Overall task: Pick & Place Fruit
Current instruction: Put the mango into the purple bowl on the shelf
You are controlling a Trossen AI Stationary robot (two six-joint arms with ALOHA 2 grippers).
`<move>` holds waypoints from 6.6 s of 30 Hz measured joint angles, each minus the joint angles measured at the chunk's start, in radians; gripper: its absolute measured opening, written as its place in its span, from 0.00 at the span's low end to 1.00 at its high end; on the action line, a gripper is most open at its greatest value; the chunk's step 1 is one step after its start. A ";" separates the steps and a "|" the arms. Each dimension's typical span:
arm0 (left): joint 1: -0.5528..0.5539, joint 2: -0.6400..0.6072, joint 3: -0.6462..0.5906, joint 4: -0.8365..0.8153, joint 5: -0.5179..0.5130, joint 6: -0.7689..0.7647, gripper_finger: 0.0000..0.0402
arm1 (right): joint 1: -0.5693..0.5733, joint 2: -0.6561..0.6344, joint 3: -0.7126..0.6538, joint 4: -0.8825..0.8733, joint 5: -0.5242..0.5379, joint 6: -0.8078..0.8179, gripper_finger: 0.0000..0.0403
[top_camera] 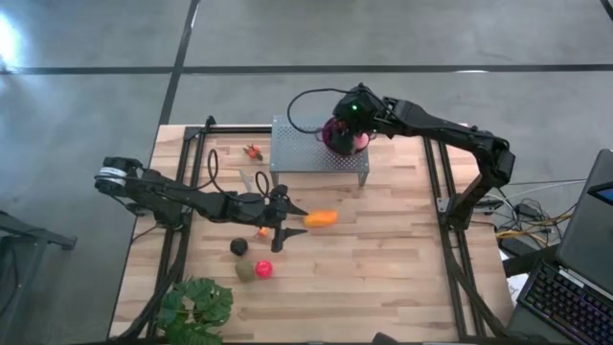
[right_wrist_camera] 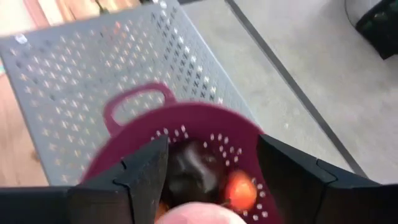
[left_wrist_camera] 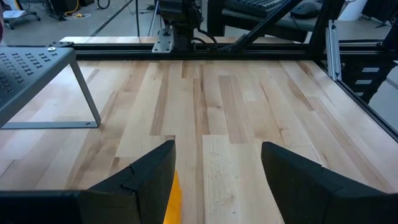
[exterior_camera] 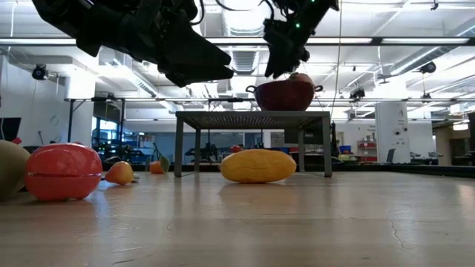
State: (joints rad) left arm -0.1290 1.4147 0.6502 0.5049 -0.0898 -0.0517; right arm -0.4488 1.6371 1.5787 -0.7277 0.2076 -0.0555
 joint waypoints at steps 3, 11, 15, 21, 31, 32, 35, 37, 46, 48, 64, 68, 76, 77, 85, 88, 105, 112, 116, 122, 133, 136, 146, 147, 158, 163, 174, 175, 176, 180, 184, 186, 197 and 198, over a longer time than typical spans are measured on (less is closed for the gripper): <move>0.000 0.000 0.000 0.000 0.000 0.000 0.61 | 0.013 -0.001 0.034 -0.002 0.000 0.000 0.61; 0.000 0.000 0.000 -0.001 0.000 0.000 0.61 | 0.077 -0.002 0.146 -0.042 0.000 -0.003 0.54; 0.000 0.000 0.000 -0.001 0.000 0.000 0.61 | 0.122 -0.003 0.203 -0.084 -0.001 0.001 0.49; 0.000 0.000 0.000 -0.008 0.000 0.000 0.61 | 0.196 -0.003 0.285 -0.194 -0.001 0.024 0.41; 0.000 0.000 0.000 -0.007 0.000 0.000 0.61 | 0.331 -0.004 0.388 -0.380 -0.001 0.089 0.29; 0.000 0.000 0.000 -0.007 0.000 0.000 0.61 | 0.344 -0.004 0.393 -0.395 -0.001 0.096 0.28; 0.000 0.000 0.000 -0.006 0.000 0.000 0.61 | 0.384 -0.003 0.399 -0.435 -0.001 0.113 0.25; 0.000 0.000 0.000 -0.006 0.000 0.000 0.61 | 0.408 -0.003 0.399 -0.461 -0.001 0.133 0.22; 0.000 0.000 0.000 -0.006 0.000 0.000 0.61 | 0.531 -0.003 0.363 -0.593 -0.001 0.264 0.13; 0.000 0.000 0.000 -0.005 0.000 0.000 0.61 | 0.561 -0.003 0.341 -0.594 -0.001 0.282 0.12; 0.000 0.000 0.000 -0.019 0.000 -0.001 0.61 | 0.698 -0.003 -0.054 -0.326 0.002 0.267 0.11; 0.000 0.000 0.000 -0.026 0.000 -0.001 0.61 | 0.694 -0.003 -0.166 -0.201 0.004 0.265 0.15; 0.000 0.000 0.000 -0.027 0.000 0.000 0.61 | 0.658 -0.003 -0.361 0.071 0.004 0.231 0.31; 0.000 0.000 0.000 -0.027 0.000 -0.001 0.61 | 0.651 -0.003 -0.379 0.099 0.004 0.230 0.33; 0.000 0.000 0.000 -0.027 -0.001 0.000 0.61 | 0.588 0.000 -0.505 0.317 0.004 0.201 0.50; 0.000 0.000 0.000 -0.027 -0.001 0.000 0.61 | 0.569 0.000 -0.534 0.355 0.004 0.189 0.54; 0.000 0.000 0.000 -0.027 -0.001 -0.001 0.61 | 0.539 0.001 -0.693 0.651 0.005 0.165 0.72; 0.000 0.000 0.000 -0.027 -0.001 0.000 0.61 | 0.533 0.001 -0.756 0.750 0.030 0.164 0.75; 0.000 0.000 0.000 -0.027 -0.001 0.000 0.61 | 0.530 0.001 -0.788 0.793 0.031 0.153 0.76; 0.001 0.000 0.000 -0.027 -0.005 0.000 0.61 | 0.526 0.002 -0.798 0.821 0.031 0.153 0.79; 0.001 0.000 -0.001 -0.036 -0.005 0.000 0.61 | 0.511 0.169 -0.787 0.867 0.026 0.159 0.80; 0.001 0.000 -0.001 -0.035 -0.005 0.000 0.61 | 0.512 0.202 -0.770 0.881 0.024 0.154 0.78; 0.001 0.000 -0.001 -0.035 -0.005 0.000 0.61 | 0.512 0.209 -0.734 0.859 0.023 0.146 0.69; 0.001 0.000 -0.001 -0.035 -0.005 0.000 0.61 | 0.512 0.208 -0.733 0.858 0.023 0.146 0.68; 0.001 0.000 -0.001 -0.035 -0.005 0.000 0.61 | 0.512 0.211 -0.732 0.855 0.024 0.165 0.55; 0.001 0.000 -0.001 -0.035 -0.005 0.000 0.61 | 0.512 0.211 -0.732 0.855 0.023 0.179 0.54; 0.001 0.000 -0.001 -0.035 -0.005 0.000 0.61 | 0.512 0.210 -0.732 0.852 0.022 0.187 0.58; 0.001 0.000 -0.001 -0.035 -0.005 0.000 0.61 | 0.512 0.210 -0.732 0.852 0.022 0.187 0.58; 0.001 0.000 -0.001 -0.035 -0.005 -0.001 0.61 | 0.512 0.209 -0.732 0.852 0.022 0.187 0.57; 0.001 0.000 -0.001 -0.035 -0.005 -0.001 0.61 | 0.512 0.209 -0.732 0.851 0.021 0.187 0.55; 0.001 0.000 -0.001 -0.035 -0.005 -0.001 0.61 | 0.512 0.209 -0.732 0.851 0.020 0.187 0.56; 0.001 0.000 -0.001 -0.035 -0.005 -0.001 0.61 | 0.512 0.208 -0.732 0.850 0.019 0.187 0.57; 0.001 0.000 -0.001 -0.037 -0.005 -0.001 0.61 | 0.519 0.112 -0.732 0.736 0.018 0.221 0.57; 0.001 0.000 -0.001 -0.037 -0.005 -0.001 0.61 | 0.521 0.097 -0.732 0.717 0.018 0.221 0.56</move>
State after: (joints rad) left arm -0.1276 1.4147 0.6495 0.4679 -0.0948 -0.0525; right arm 0.0720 1.7339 0.8471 -0.0111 0.2260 0.1659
